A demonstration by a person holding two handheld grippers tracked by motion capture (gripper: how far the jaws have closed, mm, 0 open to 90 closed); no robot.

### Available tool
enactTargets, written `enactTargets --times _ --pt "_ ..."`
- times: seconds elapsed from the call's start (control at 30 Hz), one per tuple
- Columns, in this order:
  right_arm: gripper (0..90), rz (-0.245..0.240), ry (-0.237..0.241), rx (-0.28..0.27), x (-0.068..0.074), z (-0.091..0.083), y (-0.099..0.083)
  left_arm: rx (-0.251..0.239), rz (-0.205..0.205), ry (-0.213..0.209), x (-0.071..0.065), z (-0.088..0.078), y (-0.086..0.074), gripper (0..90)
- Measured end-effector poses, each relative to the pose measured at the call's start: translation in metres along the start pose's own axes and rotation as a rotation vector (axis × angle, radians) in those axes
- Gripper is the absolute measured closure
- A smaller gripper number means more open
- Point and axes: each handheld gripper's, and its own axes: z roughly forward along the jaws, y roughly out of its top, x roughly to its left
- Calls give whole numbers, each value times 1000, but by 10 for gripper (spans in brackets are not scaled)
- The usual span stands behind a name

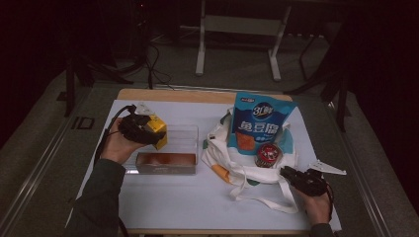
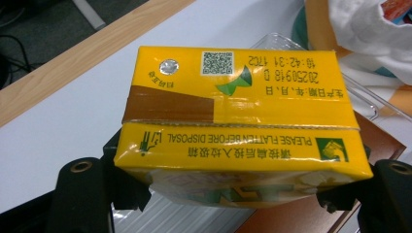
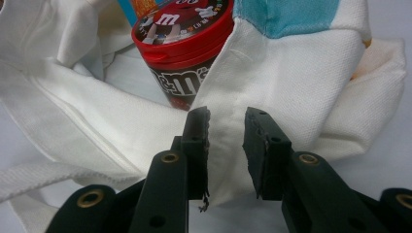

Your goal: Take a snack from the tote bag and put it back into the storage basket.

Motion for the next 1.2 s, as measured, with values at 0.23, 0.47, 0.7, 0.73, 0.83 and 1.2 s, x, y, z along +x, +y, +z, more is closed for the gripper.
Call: enactTargets --times 0.23,0.47,0.7,0.73,0.83,1.2 --pt "710 4 0 1 0 0 0 6 -30 18 6 -3 -7 287" --pt "711 5 1 1 0 0 -1 11 -54 26 11 -1 -16 287" --pt "711 6 2 -1 0 0 -1 12 -82 43 15 -1 -21 286" --pt "711 6 2 -1 0 0 -1 13 -90 46 15 -1 -22 287" --pt "711 6 2 -1 0 0 -1 16 -94 50 16 0 -23 286" --pt "711 6 2 1 0 0 -1 12 -132 88 20 2 -31 286"
